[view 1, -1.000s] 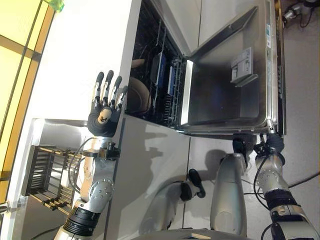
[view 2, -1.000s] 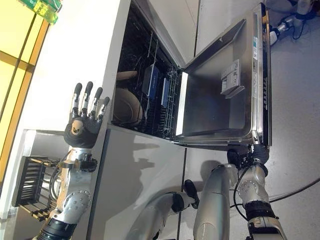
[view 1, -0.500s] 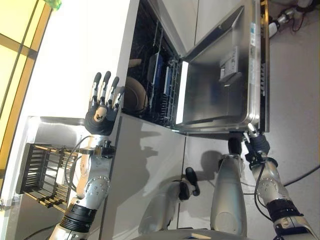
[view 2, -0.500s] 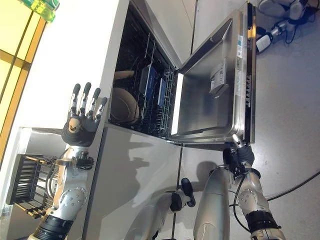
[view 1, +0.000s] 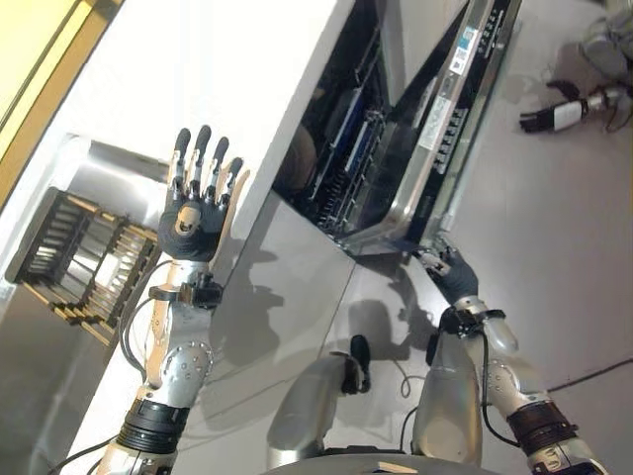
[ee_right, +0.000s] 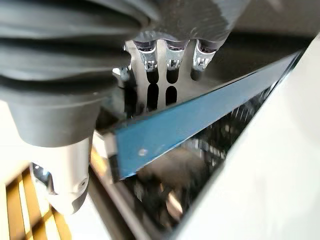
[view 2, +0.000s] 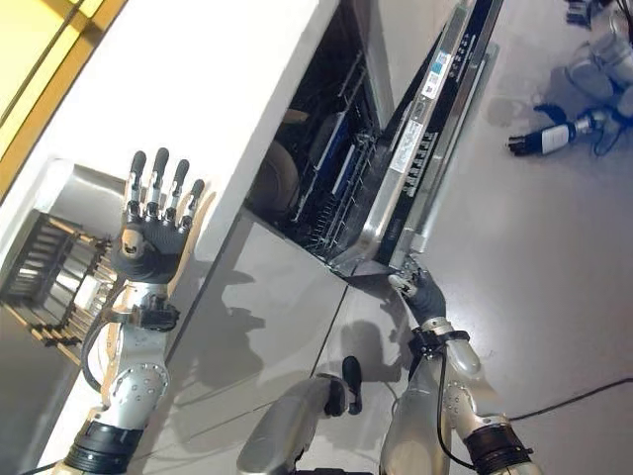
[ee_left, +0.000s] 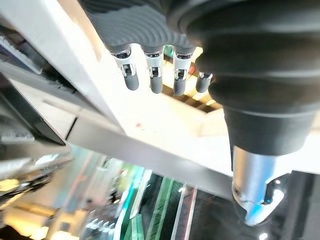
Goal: Pick up plates and place into dishwasher.
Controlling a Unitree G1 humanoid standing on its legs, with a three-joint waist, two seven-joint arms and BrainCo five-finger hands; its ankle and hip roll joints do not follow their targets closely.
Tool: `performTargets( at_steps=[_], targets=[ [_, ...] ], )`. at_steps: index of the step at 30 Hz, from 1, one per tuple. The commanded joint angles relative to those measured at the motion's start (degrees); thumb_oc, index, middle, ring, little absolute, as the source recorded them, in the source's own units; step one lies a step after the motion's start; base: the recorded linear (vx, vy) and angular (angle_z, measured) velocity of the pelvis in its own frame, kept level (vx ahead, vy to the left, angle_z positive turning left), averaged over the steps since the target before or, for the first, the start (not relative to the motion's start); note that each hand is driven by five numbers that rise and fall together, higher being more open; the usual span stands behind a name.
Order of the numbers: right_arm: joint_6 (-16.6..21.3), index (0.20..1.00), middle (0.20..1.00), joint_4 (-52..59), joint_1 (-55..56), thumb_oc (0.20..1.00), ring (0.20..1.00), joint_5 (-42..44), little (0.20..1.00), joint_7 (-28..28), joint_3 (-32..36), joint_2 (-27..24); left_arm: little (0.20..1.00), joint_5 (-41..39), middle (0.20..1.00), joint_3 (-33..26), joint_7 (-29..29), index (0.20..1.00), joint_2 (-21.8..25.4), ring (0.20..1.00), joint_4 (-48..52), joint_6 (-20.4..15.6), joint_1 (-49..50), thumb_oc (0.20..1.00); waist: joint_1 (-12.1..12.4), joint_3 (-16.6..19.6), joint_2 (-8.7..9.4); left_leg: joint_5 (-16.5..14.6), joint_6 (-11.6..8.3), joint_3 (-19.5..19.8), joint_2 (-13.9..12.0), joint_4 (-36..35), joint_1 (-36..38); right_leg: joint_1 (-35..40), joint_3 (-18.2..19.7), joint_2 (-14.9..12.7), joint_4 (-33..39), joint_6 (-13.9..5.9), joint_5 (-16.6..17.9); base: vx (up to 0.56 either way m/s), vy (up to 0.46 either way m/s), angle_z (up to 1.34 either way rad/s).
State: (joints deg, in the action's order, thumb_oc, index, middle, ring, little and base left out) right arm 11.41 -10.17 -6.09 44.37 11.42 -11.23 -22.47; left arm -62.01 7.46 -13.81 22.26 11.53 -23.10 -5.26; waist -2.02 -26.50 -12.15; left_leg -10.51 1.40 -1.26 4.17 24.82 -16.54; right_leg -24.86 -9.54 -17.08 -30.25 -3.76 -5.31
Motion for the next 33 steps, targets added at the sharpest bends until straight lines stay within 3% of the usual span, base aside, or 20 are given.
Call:
performTargets(
  at_steps=[1, 8, 14, 22, 29, 33],
  targets=[
    [7.1, 1.0, 1.0, 6.3, -11.3, 1.0, 1.0, -0.9, 1.0, 4.4, 1.0, 5.1, 1.0, -0.3, 1.0, -4.0, -1.0, 1.0, 3.9, 1.0, -0.9, 1.2, 6.7, 1.0, 6.7, 3.9, 7.5, -4.7, 2.6, -1.0, 2.9, 4.4, -1.6, 8.0, 2.5, -3.2, 16.4, -2.36, 12.1, 0.1, -0.09, 0.63],
    [9.5, 1.0, 1.0, 6.4, -6.8, 1.0, 1.0, 1.6, 1.0, 4.5, 0.5, 7.1, 1.0, 2.0, 1.0, -6.7, -2.7, 1.0, 3.5, 1.0, -1.1, 5.2, 8.9, 1.0, 10.7, 9.5, 11.58, -4.3, 2.83, 2.3, 2.1, -0.2, 3.8, 15.3, -0.6, -1.4, 20.3, -2.95, 12.6, 0.14, -0.077, 0.58],
    [10.3, 1.0, 1.0, 7.2, -4.6, 1.0, 1.0, 1.4, 1.0, 3.2, -0.6, 8.9, 1.0, 0.8, 1.0, -8.5, -4.6, 1.0, 2.7, 1.0, -1.6, 8.6, 9.7, 1.0, 12.1, 13.3, 14.29, -3.8, 3.07, 3.4, 2.0, -4.4, 8.2, 18.8, -1.7, -0.7, 22.5, -3.92, 14.3, 0.1, -0.045, 0.19],
    [8.3, 1.0, 1.0, 8.8, 0.5, 1.0, 1.0, 0.3, 1.0, -0.4, 0.0, 9.3, 1.0, 2.9, 1.0, -10.1, -4.3, 1.0, 2.8, 1.0, -2.0, 11.3, 10.7, 1.0, 10.7, 15.8, 14.96, -3.4, 3.33, 2.6, 1.6, -8.8, 13.4, 20.3, -0.8, -0.3, 23.8, -4.89, 16.0, 0.02, -0.004, -0.01],
    [4.6, 1.0, 1.0, 7.4, 5.0, 1.0, 1.0, -1.9, 1.0, -6.0, 3.0, 9.3, 1.0, 4.5, 1.0, -10.6, -2.4, 1.0, 2.4, 1.0, -2.2, 12.4, 10.3, 1.0, 7.6, 17.1, 15.11, -2.0, 3.03, 0.6, 0.7, -13.1, 16.3, 19.8, 1.0, 0.0, 25.8, -5.53, 16.9, -0.06, 0.014, -0.08],
    [5.0, 1.0, 1.0, 9.0, 7.9, 1.0, 1.0, -4.1, 1.0, -8.9, 4.9, 8.7, 1.0, 5.1, 1.0, -10.6, -1.2, 1.0, 2.2, 1.0, -1.9, 11.8, 10.0, 1.0, 5.6, 17.3, 15.2, -1.1, 2.9, -0.5, 0.4, -15.4, 17.4, 19.0, 2.1, 0.3, 26.4, -5.79, 17.3, -0.09, 0.028, -0.32]
  ],
)
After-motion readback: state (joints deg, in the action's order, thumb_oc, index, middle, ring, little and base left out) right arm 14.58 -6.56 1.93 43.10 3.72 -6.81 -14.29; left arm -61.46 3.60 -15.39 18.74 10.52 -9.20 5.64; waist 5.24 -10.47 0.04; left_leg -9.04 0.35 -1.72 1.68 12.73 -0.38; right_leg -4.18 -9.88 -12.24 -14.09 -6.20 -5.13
